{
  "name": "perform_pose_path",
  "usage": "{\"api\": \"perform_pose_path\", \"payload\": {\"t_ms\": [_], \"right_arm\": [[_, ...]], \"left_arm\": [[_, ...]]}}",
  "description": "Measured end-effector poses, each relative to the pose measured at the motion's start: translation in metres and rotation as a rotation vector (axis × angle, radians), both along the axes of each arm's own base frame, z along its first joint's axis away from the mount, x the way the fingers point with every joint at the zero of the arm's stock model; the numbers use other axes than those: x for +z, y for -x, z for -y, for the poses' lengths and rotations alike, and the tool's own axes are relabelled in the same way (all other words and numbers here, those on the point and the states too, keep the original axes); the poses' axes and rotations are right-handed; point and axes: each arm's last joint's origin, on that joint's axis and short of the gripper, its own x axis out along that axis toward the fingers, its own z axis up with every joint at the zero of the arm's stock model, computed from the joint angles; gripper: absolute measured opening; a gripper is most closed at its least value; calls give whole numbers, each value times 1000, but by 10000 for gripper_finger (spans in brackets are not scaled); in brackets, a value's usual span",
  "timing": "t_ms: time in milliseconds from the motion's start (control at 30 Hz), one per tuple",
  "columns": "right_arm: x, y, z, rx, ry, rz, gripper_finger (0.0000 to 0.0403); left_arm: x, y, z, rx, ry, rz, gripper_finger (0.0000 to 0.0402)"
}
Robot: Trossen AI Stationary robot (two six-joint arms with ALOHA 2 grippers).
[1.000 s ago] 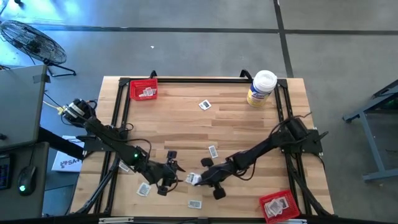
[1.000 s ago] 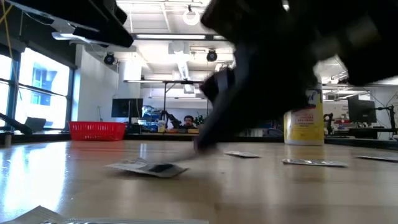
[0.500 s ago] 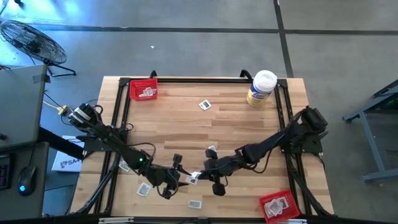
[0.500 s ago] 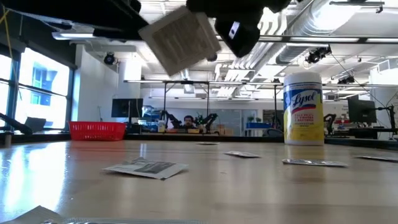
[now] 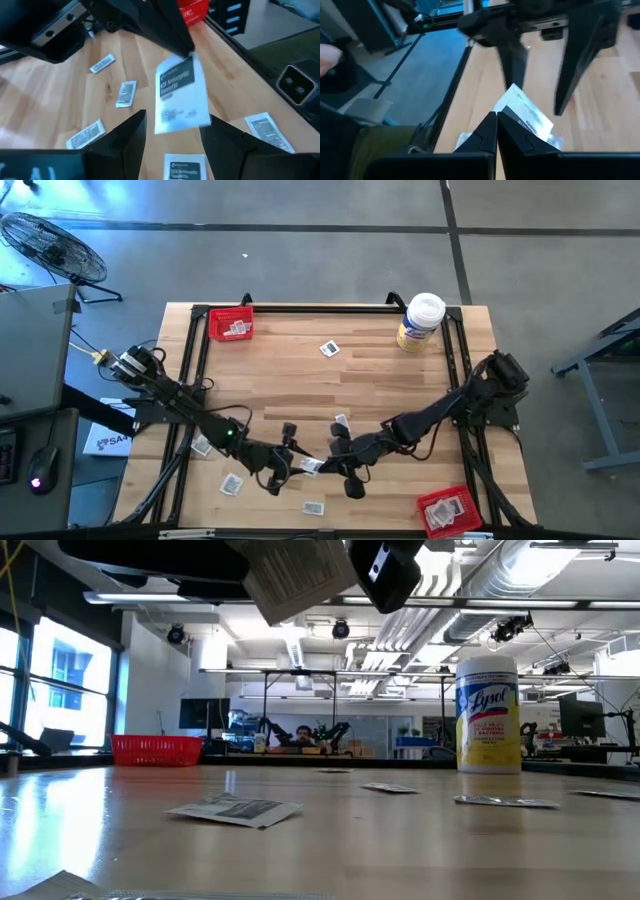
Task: Pick & Place First Aid Supplies
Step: Put the white and gray towelette pack into the bottom red bin
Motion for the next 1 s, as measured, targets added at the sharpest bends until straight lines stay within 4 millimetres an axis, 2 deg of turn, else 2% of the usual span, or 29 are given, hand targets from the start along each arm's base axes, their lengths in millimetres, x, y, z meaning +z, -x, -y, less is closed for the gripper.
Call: {"api": "perform_pose_path", "payload": {"t_ms": [200, 333, 600, 800, 1000], "right_arm": [[16, 18, -7, 15, -5, -39, 1], [28, 40, -11, 12, 15, -113, 0], [42, 110, -41, 178, 63, -343, 0], [42, 167, -69, 148, 37, -508, 0], [34, 208, -86, 71, 0, -679, 0]], "left_arm": [[-1, 1, 2, -53, 16, -18, 179], [-1, 1, 2, -70, 23, -24, 179], [-2, 2, 2, -65, 22, -36, 179], [-3, 2, 2, -47, 38, -52, 179], [-2, 1, -1, 58, 60, -22, 179]]}}
